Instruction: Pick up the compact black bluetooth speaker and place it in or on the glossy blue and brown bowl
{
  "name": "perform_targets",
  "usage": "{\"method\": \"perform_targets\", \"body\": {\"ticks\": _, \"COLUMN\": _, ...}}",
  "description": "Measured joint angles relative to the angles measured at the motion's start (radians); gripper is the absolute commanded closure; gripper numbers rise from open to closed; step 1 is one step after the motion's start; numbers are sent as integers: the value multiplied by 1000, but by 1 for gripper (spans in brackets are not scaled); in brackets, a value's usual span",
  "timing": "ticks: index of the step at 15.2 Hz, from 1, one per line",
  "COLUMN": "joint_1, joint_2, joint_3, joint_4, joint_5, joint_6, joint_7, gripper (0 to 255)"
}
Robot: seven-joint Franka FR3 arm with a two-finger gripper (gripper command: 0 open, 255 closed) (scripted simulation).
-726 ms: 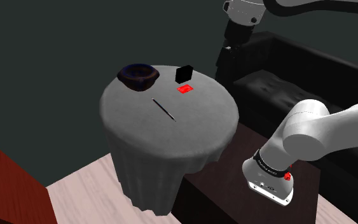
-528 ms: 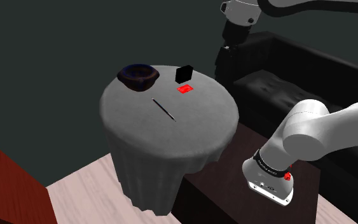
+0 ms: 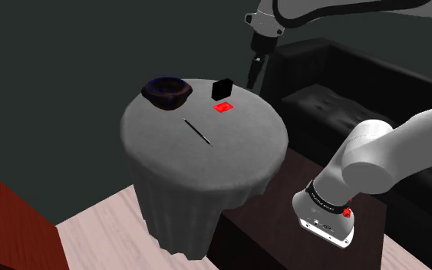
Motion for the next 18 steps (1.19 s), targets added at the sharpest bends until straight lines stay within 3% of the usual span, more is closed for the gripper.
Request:
{"method": "perform_targets", "body": {"ticks": 5, "joint_1": 17, "joint_2": 181, "joint_3": -82, "joint_4": 85, "joint_5": -1, "joint_6": 91, "joint_7": -206, "gripper": 0}}
{"method": "perform_targets", "body": {"ticks": 11, "joint_1": 33, "joint_2": 424, "joint_3": -142, "joint_4": 246, "joint_5": 49, "joint_6": 159, "joint_7": -451, "gripper": 0}}
{"method": "perform_targets", "body": {"ticks": 18, "joint_1": 19, "joint_2": 710, "joint_3": -144, "joint_4": 483, "joint_5": 134, "joint_6": 183, "joint_7": -702, "gripper": 0}}
